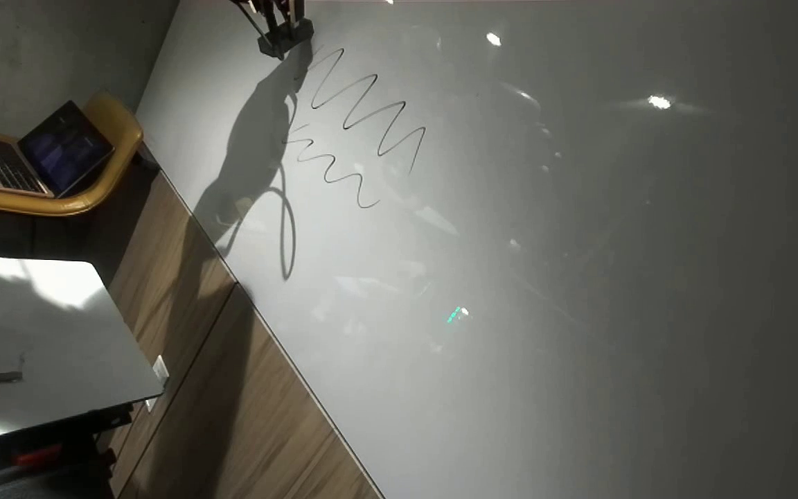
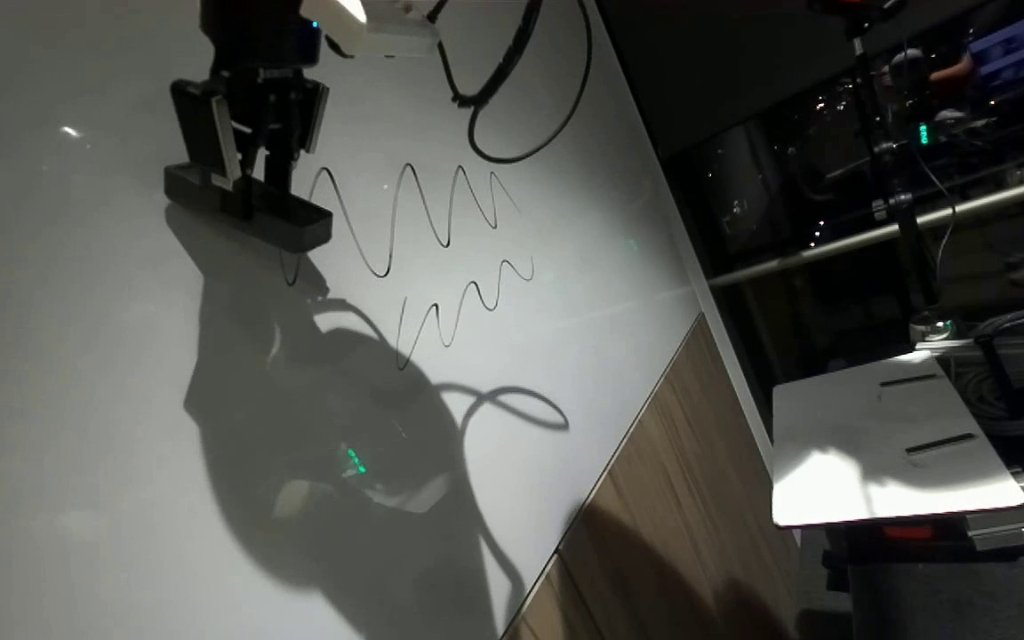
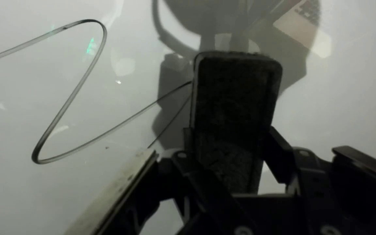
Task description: Use the eraser to wipe the whiteboard.
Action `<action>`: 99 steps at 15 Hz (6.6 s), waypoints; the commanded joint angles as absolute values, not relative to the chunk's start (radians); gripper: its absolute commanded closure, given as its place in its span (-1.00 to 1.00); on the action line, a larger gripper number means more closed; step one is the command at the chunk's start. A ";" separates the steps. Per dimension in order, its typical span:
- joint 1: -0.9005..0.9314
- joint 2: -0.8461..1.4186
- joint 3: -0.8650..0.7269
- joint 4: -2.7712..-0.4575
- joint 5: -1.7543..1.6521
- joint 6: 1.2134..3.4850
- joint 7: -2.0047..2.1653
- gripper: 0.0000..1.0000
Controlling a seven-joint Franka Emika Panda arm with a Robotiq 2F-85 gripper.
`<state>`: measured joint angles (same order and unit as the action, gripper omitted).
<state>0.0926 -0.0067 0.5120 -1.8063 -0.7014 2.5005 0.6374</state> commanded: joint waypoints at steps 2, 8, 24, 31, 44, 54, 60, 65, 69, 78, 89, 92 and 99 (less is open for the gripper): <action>0.211 0.116 0.393 -1.743 -0.867 2.462 0.688 0.43; 0.254 0.180 0.270 -1.719 -0.897 2.455 0.652 0.43; 0.142 -0.018 0.151 -1.775 -0.704 2.424 0.567 0.43; 0.190 0.096 0.219 -1.595 -0.612 2.294 0.507 0.43; 0.301 0.114 0.259 -1.431 -0.508 2.179 0.574 0.43; 0.341 0.173 0.218 -1.577 -0.631 2.364 0.586 0.43; 0.279 0.078 0.171 -1.695 -0.633 2.400 0.558 0.43; 0.198 -0.045 0.136 -1.838 -0.662 2.418 0.589 0.43; 0.098 -0.130 0.101 -1.948 -0.678 2.474 0.586 0.43; -0.156 -0.172 -0.078 -2.086 -0.628 2.720 0.465 0.43; 0.015 -0.327 -0.028 -2.269 -0.350 2.767 0.414 0.43; 0.000 -0.333 0.050 -2.269 -0.266 2.770 0.382 0.43; -0.034 -0.296 0.104 -2.224 -0.235 2.784 0.350 0.43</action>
